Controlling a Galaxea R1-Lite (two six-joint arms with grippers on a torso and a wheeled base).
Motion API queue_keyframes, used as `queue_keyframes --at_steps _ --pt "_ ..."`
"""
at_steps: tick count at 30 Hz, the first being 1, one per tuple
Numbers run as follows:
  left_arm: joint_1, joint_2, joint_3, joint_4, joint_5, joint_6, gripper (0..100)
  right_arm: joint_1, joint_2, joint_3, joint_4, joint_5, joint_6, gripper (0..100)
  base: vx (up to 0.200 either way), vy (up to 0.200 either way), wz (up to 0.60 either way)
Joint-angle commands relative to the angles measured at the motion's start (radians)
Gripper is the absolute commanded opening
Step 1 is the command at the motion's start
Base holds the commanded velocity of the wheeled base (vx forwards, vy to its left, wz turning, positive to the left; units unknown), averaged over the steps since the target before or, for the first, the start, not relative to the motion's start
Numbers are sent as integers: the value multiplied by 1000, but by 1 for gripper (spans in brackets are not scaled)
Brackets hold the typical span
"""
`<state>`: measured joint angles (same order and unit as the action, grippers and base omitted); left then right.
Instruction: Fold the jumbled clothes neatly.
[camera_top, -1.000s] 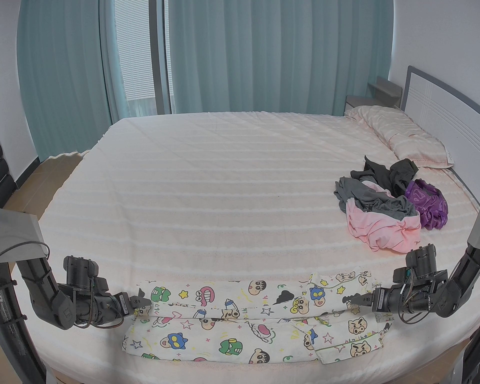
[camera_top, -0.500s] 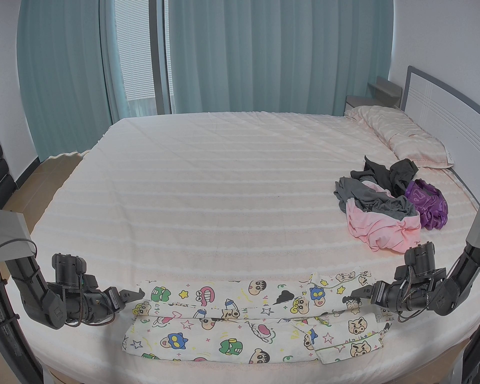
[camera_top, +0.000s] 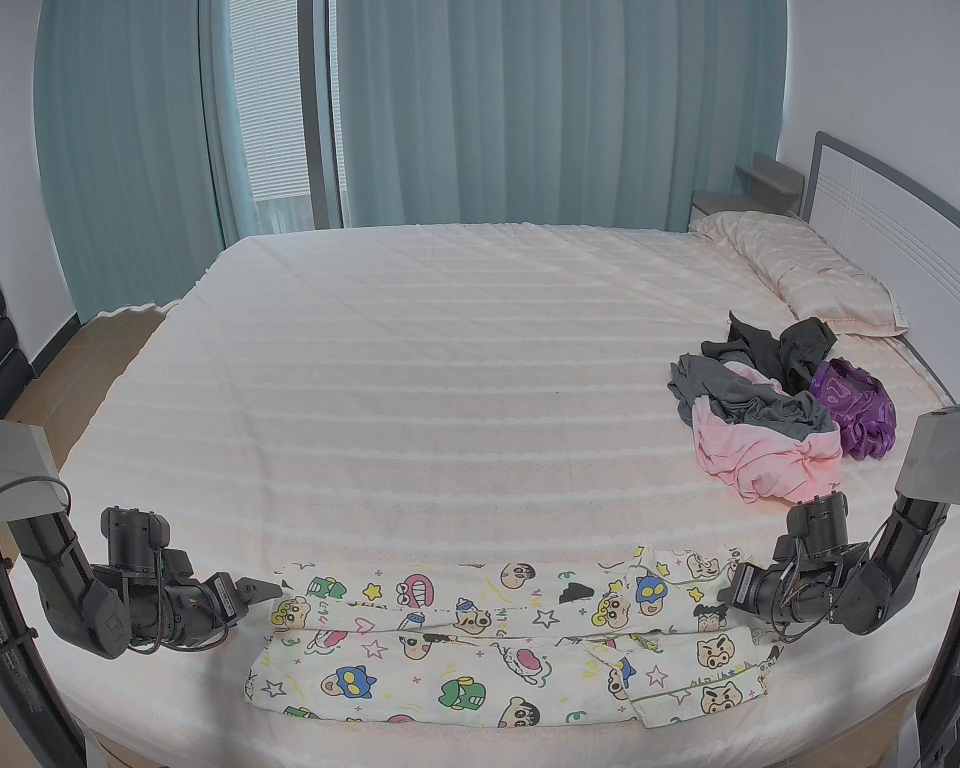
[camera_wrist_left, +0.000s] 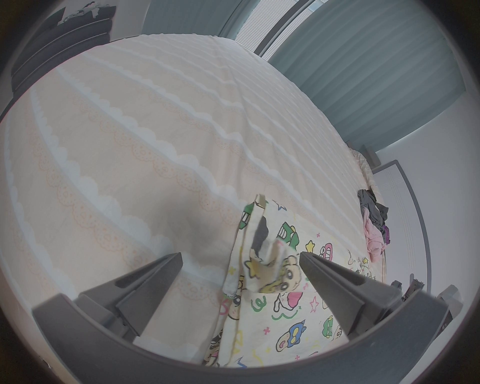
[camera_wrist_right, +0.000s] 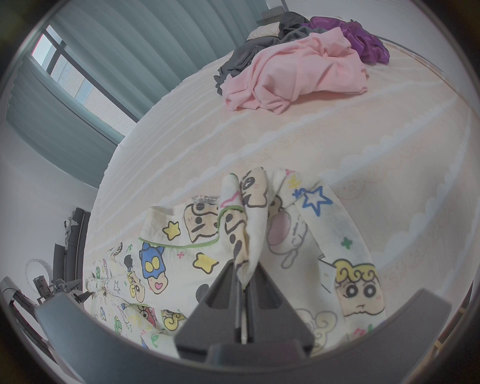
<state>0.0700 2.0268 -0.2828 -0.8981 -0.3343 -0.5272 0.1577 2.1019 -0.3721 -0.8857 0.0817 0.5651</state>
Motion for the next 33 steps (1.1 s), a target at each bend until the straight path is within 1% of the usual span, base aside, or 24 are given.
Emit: queue_keyframes --at_steps 1,7,8,11,16,18,22,23,24,26,27,28,31,32,33 --pt "-1 0 8 1 0 0 100 -21 -8 41 -5 1 1 0 0 0 0" --pt "-3 1 13 -1 0 1 100 -21 7 62 -53 1 2 0 0 0 0" --pt "-4 0 14 -1 0 1 100 -18 6 62 -58 1 2 100 0 0 0" --pt "-3 0 17 -2 0 1 100 -15 -6 68 -58 0 16 100 0 0 0" --pt "-3 -7 16 -2 0 0 100 -12 -66 127 -79 1 24 100 0 0 0" --pt "-1 -8 13 -2 0 -2 100 -24 -146 154 -114 -2 25 100 0 0 0" --pt "2 -22 8 -12 0 -17 100 -36 -275 147 -105 -17 24 100 0 0 0" --pt "2 -23 8 -12 0 -19 100 -35 -278 145 -105 -17 24 100 0 0 0" --pt "2 -34 5 -13 0 -42 100 -23 -299 124 -99 -23 21 100 0 0 0" --pt "2 -39 5 -13 0 -51 100 -9 -301 108 -87 -23 22 100 0 0 0" --pt "2 -42 4 -15 -11 -63 100 40 -290 64 -44 -33 27 100 0 0 0" --pt "2 -42 4 -15 -17 -66 100 59 -286 44 -29 -39 30 100 0 0 0" --pt "11 -46 2 -15 -20 -79 100 122 -253 -11 1 -43 78 100 0 0 0" --pt "11 -46 2 -15 -20 -79 100 122 -253 -11 1 -43 78 100 0 0 0" --pt "21 -45 -6 -15 -26 -86 100 152 -218 -39 5 -42 121 100 0 0 0"
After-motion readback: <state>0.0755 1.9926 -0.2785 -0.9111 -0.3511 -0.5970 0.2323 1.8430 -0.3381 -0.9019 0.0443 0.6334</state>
